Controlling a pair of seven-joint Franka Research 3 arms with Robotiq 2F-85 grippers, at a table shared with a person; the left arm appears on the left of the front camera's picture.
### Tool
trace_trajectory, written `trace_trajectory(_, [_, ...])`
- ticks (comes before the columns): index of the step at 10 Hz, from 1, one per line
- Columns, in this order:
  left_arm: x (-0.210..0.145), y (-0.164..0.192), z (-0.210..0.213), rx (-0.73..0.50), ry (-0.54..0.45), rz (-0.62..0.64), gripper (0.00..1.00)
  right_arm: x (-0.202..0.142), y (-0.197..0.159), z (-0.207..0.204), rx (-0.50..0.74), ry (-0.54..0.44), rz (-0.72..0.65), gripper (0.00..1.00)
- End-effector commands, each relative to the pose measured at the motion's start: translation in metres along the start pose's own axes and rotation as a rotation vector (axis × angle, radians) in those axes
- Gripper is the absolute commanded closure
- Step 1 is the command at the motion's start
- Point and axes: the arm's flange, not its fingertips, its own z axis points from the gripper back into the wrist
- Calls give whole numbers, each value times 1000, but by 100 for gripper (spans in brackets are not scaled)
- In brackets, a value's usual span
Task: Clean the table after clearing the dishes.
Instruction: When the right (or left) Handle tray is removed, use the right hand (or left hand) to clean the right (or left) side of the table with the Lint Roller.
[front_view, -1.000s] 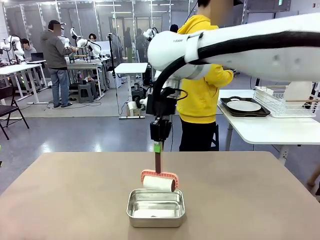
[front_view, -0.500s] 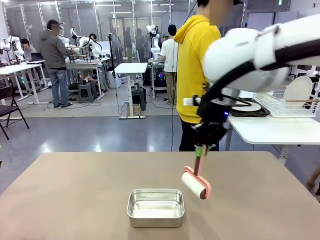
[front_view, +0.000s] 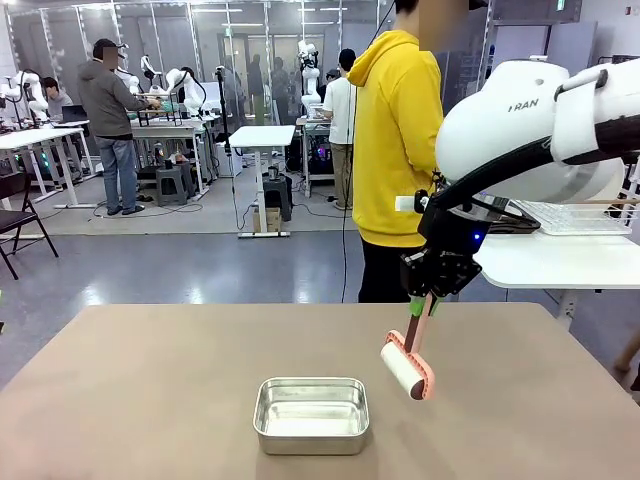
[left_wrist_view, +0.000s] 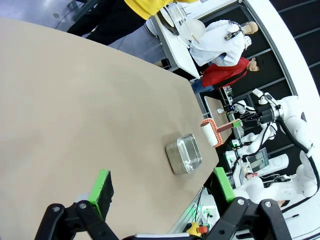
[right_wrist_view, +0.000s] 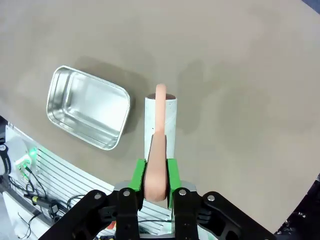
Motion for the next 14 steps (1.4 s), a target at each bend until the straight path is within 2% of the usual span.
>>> trace_trajectory(1, [-1, -1, 1, 7, -11, -3, 0, 7, 5, 1, 12, 33, 34, 100])
trace_trajectory(3, [-1, -1, 1, 7, -11, -3, 0, 7, 5, 1, 12, 33, 34, 100])
trace_trajectory(4, [-1, -1, 1, 7, -11, -3, 0, 3, 3, -3, 5, 19, 10, 78])
trace_trajectory(6, [-1, -1, 1, 7, -11, -3, 0, 5, -10, -11, 48, -60, -66, 78])
trace_trajectory(9, [-1, -1, 1, 7, -11, -3, 0, -29, -57, -23, 168, -144, -228, 78])
trace_trajectory(11, [-1, -1, 1, 7, -11, -3, 0, -37, -90, -40, 330, -200, -311, 78])
trace_trajectory(13, [-1, -1, 1, 7, -11, -3, 0, -28, -113, -55, 460, -212, -359, 78])
trace_trajectory(14, [-1, -1, 1, 7, -11, -3, 0, -18, -117, -65, 517, -180, -354, 78])
